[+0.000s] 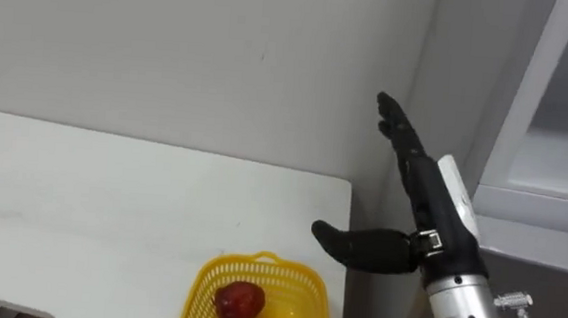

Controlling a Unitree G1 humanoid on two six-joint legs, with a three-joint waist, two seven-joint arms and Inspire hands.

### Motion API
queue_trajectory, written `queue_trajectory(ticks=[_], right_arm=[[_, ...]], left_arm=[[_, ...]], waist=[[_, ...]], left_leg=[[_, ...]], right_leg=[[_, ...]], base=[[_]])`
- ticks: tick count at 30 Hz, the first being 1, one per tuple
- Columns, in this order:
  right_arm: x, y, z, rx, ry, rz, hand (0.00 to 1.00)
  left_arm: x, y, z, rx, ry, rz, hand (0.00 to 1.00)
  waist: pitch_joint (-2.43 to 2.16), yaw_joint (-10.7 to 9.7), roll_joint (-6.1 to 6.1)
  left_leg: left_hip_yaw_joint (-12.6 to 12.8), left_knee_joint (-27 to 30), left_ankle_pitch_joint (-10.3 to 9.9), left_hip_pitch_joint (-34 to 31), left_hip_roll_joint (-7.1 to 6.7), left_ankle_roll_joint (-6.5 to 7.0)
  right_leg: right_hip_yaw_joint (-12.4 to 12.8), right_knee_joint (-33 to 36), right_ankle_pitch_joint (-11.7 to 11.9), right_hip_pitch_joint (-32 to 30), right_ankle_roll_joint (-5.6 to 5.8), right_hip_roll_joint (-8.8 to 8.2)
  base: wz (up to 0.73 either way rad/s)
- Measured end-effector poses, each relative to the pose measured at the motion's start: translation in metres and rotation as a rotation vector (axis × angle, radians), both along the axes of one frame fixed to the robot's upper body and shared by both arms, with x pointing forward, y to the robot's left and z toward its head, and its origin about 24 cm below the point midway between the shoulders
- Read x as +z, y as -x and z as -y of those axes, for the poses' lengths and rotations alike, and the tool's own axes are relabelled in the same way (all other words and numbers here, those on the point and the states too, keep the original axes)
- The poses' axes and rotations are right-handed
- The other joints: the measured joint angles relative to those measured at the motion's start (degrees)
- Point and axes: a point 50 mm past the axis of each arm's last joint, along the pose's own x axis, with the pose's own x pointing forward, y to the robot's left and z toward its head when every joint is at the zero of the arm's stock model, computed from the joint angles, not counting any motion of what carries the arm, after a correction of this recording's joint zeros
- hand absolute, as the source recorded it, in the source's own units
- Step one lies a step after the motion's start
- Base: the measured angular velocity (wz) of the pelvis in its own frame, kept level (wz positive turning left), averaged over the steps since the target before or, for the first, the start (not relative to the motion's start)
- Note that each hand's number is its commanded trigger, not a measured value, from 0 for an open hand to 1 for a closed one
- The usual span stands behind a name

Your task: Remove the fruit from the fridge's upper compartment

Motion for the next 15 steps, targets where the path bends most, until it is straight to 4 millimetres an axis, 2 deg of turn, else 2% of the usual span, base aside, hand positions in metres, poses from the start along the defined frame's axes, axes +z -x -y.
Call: queue_trajectory(ticks=[4,9,10,15], right_arm=[[0.006,0.011,0.003,-0.023,-0.020,0.045,0.00],[0.015,0.032,0.016,-0.086,-0.062,0.120,0.00],[0.021,0.035,0.020,-0.109,-0.075,0.156,0.00],[0.038,0.044,0.032,-0.182,-0.125,0.301,0.00]], left_arm=[[-0.001,-0.001,0.004,-0.001,0.007,0.009,0.00],[-0.002,0.005,0.006,0.005,0.007,0.021,0.00],[-0.002,0.007,0.007,0.007,0.009,0.016,0.00],[-0.004,0.015,0.006,0.012,0.002,0.005,0.00]], waist=[[-0.24,-1.9,0.63],[-0.54,-3.4,0.30],[-0.54,-4.2,0.14],[-0.32,-5.2,-0.25]], left_leg=[[1.5,-0.3,0.0,0.6,0.29,0.00],[2.7,-1.3,0.0,1.9,0.51,0.00],[3.0,-1.3,0.0,2.1,0.52,0.00],[4.3,-1.5,-0.1,3.0,0.88,-0.11]], right_leg=[[1.5,0.1,0.4,-0.2,-0.06,0.29],[2.8,0.5,0.4,0.0,-0.06,0.72],[3.1,0.6,0.4,0.0,-0.06,0.81],[4.5,1.0,0.4,0.1,-0.13,1.29]], base=[[-0.22],[-0.16],[-0.05],[-0.15]])
